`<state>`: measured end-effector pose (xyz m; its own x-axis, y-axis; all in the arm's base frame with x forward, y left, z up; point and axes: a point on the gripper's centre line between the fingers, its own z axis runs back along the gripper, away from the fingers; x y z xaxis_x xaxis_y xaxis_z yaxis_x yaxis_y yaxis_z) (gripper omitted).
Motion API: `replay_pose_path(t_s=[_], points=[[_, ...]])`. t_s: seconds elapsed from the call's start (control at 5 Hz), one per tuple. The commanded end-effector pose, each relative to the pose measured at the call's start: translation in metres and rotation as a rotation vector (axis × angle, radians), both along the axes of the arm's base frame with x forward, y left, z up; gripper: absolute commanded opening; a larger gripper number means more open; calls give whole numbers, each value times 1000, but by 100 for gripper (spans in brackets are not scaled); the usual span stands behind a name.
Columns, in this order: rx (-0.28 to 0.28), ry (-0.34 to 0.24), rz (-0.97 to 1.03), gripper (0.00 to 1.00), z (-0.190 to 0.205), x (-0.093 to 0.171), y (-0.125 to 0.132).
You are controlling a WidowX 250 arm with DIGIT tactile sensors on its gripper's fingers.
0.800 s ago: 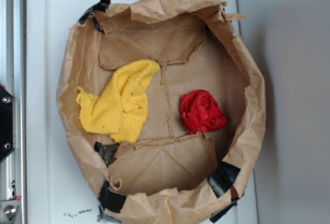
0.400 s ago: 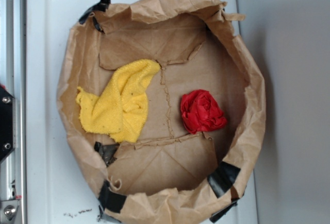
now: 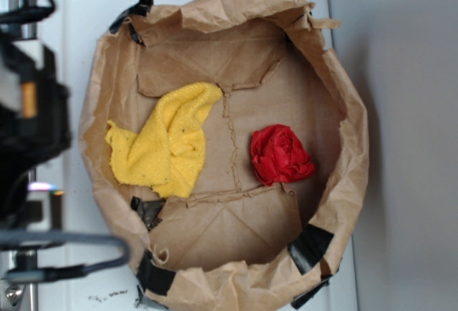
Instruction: Grab the red paper.
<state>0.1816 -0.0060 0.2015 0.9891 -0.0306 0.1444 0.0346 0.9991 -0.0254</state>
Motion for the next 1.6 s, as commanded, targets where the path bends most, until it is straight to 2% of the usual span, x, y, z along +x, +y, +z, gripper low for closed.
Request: replay_pose_path(t_s=[0.0, 0.6, 0.8, 1.0, 1.4], points=[[-1, -65, -1, 100, 2, 62, 19], [-1, -65, -1, 100, 2, 62, 19], [-26, -68, -40, 100, -19, 73, 19], [-4, -92, -20, 100, -50, 90, 23], [7, -90, -40, 100, -88, 103, 15]])
